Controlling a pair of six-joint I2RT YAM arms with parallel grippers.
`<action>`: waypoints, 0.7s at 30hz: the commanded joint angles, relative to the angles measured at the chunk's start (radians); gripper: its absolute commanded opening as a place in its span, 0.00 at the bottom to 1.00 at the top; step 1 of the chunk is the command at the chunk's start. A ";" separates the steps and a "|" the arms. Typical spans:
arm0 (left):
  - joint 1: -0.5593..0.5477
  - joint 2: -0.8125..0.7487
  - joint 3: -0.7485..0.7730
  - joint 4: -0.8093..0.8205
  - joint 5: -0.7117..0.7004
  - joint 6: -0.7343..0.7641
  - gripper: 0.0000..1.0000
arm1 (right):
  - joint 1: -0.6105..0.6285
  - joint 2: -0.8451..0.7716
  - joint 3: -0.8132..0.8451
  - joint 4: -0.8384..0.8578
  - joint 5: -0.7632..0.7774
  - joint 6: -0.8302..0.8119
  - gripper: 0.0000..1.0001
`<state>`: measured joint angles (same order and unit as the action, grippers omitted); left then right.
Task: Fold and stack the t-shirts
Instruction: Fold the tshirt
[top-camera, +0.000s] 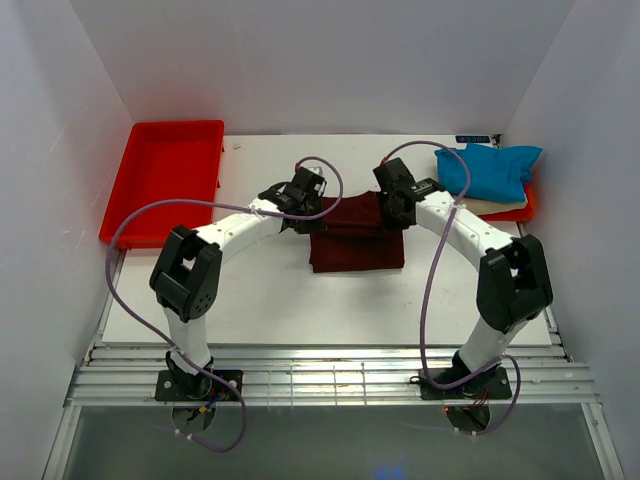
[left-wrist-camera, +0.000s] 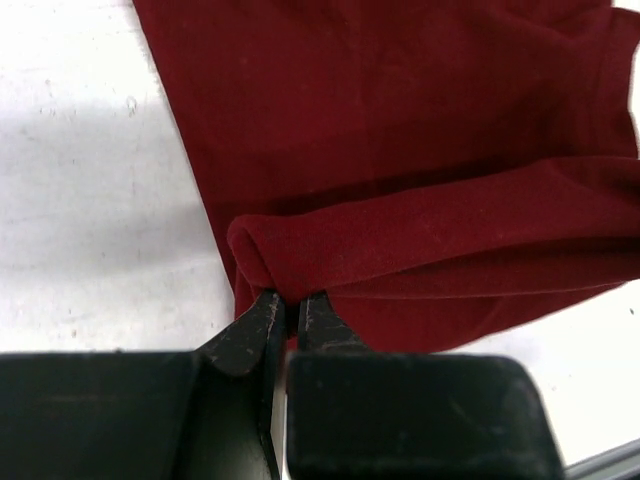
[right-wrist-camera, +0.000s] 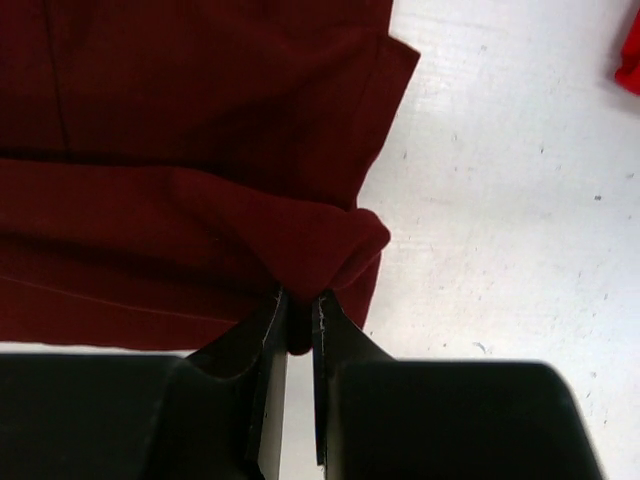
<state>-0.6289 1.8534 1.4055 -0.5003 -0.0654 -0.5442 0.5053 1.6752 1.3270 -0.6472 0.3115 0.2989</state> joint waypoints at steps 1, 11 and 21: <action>0.026 0.016 0.070 -0.012 -0.028 0.038 0.02 | -0.031 0.053 0.098 0.009 0.047 -0.079 0.13; 0.078 0.075 0.142 -0.029 -0.017 0.047 0.02 | -0.077 0.199 0.264 0.009 0.015 -0.129 0.12; 0.110 0.089 0.176 -0.032 -0.013 0.040 0.01 | -0.097 0.273 0.379 0.009 -0.011 -0.142 0.12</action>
<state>-0.5468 1.9575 1.5494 -0.5076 -0.0441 -0.5194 0.4366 1.9423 1.6283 -0.6346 0.2584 0.1925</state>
